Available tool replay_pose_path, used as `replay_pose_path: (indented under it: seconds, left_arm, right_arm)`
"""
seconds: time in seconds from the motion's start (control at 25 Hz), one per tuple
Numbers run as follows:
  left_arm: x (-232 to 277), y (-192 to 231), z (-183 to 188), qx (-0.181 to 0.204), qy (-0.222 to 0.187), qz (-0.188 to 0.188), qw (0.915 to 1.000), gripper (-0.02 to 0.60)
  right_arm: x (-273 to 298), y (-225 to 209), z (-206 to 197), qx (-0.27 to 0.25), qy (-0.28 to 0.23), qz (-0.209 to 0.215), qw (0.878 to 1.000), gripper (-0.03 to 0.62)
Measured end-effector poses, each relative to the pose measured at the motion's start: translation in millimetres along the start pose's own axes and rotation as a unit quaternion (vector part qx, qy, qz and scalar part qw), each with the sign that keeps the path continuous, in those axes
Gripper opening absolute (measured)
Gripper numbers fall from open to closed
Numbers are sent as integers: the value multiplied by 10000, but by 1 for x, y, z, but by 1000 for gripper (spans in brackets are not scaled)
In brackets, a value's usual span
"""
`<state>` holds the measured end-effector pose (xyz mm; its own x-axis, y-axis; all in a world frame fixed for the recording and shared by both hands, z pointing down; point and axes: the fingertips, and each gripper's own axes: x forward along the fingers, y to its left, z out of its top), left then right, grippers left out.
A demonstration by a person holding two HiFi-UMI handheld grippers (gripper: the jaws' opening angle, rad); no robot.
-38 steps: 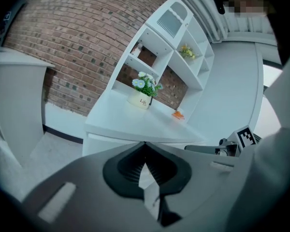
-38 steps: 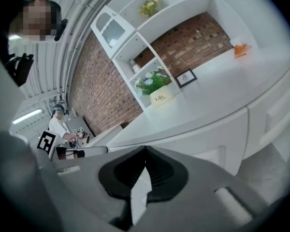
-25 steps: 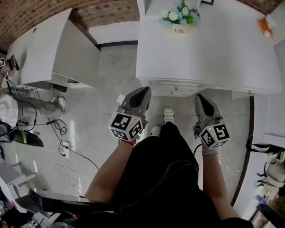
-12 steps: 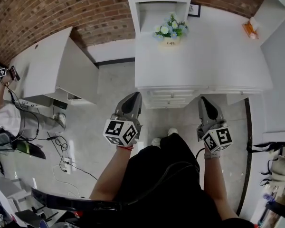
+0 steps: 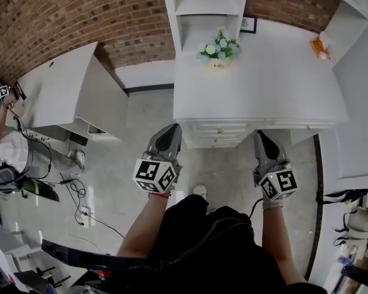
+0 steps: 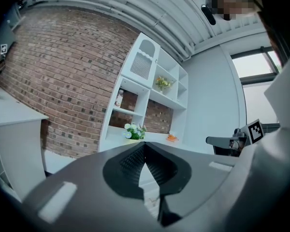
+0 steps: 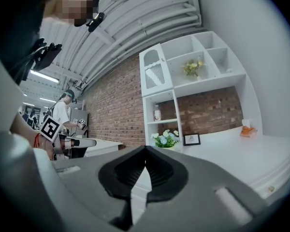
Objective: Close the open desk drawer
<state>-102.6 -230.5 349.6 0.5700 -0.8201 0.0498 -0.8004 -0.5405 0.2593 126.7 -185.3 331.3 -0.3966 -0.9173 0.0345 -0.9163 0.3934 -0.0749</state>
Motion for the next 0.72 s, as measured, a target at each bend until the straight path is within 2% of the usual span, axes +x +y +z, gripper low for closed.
replay_pose_path:
  seconds: [0.4,0.72]
  left_arm:
    - [-19,-18,-5,-21,62,188,9998,3]
    - [-43,-38,-2,208,4,247,9995,3]
  right_arm:
    - [-30,-2,6,18,121,61,9999,0]
    - [-49,4,11,-34,64,26,10000,0]
